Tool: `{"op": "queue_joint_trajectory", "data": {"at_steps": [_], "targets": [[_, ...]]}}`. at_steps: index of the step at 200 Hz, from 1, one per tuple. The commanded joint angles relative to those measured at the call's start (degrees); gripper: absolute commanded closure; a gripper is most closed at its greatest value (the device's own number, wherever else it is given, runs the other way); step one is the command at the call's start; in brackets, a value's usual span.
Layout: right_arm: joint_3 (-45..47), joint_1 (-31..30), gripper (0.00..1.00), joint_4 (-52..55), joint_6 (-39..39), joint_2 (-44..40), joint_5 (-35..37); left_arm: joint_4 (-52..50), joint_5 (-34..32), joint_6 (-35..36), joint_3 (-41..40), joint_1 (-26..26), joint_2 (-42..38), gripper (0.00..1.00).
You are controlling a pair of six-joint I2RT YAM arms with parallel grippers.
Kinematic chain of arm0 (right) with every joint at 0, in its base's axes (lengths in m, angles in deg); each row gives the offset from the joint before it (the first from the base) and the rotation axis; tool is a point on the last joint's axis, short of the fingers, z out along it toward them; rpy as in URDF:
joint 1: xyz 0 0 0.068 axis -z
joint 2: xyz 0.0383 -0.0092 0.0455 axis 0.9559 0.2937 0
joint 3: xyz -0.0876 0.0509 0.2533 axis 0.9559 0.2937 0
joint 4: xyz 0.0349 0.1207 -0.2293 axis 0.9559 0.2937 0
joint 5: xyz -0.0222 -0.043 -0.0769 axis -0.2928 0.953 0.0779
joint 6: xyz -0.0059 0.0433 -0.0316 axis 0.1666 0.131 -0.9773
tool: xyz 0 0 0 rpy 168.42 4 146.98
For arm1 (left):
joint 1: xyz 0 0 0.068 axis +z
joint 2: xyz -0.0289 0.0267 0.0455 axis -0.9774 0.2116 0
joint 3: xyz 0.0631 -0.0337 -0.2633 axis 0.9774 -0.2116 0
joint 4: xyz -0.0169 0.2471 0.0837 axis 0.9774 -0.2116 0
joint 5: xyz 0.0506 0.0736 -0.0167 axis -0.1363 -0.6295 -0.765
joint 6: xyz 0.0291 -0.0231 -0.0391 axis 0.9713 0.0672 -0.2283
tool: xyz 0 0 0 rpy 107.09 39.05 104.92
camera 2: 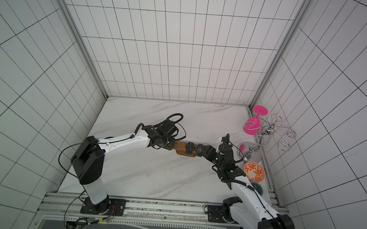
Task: Place watch on stand
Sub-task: Place the watch on the stand.
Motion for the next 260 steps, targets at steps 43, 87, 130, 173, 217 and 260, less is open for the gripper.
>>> {"op": "queue_joint_trajectory", "data": {"at_steps": [43,87,130,173,217,260], "targets": [[-4.97,10.33,0.29,9.47,-7.64,3.73,1.59,-30.93,0.36,-4.02,12.7,9.75,4.65,0.66],[-3.27,16.36,0.27,11.24,-7.6,6.6,1.08,-37.92,3.11,-7.95,17.39,16.5,11.02,0.67],[-0.7,24.82,0.22,11.54,-4.19,9.01,-3.43,-40.7,6.87,-12.2,20.83,17.61,17.79,0.68],[1.91,27.63,0.22,8.86,-1.18,10.49,-8.47,-37.51,9.43,-16.32,19.86,17.5,19.97,0.68],[3.84,27.69,0.22,6.0,1.39,11.8,-10.33,-35.98,10.62,-17.88,19.68,16.63,21.55,0.69],[3.29,27.72,0.22,5.33,0.75,13.57,-10.95,-35.48,9.66,-18.86,20.21,15.15,22.73,0.69]]}}
